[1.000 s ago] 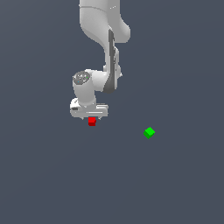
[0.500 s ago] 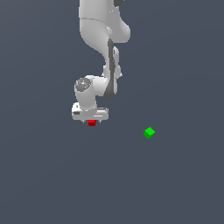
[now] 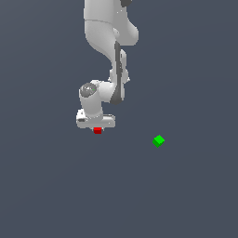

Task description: Stack the red cube on top of the green cube.

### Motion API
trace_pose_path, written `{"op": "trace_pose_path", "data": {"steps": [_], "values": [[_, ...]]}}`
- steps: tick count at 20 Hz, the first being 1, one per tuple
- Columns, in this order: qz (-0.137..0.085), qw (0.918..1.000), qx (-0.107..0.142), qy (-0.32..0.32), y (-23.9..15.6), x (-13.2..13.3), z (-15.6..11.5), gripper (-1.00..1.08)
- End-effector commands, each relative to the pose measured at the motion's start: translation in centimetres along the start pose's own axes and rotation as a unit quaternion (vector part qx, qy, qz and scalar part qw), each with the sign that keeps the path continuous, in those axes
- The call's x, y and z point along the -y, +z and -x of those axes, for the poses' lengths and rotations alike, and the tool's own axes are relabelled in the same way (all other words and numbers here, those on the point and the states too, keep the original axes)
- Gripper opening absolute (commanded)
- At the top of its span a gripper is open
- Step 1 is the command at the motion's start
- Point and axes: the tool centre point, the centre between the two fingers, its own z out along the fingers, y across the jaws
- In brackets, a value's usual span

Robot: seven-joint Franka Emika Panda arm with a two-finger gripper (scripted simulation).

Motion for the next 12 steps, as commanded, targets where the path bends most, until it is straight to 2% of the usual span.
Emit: {"op": "trace_pose_path", "data": {"steps": [1,12], "values": [[0.000,1.0000,0.000,0.000,0.0,0.0,0.0,-1.00],[0.000,1.0000,0.000,0.000,-3.1,0.0,0.1,-1.00]]}}
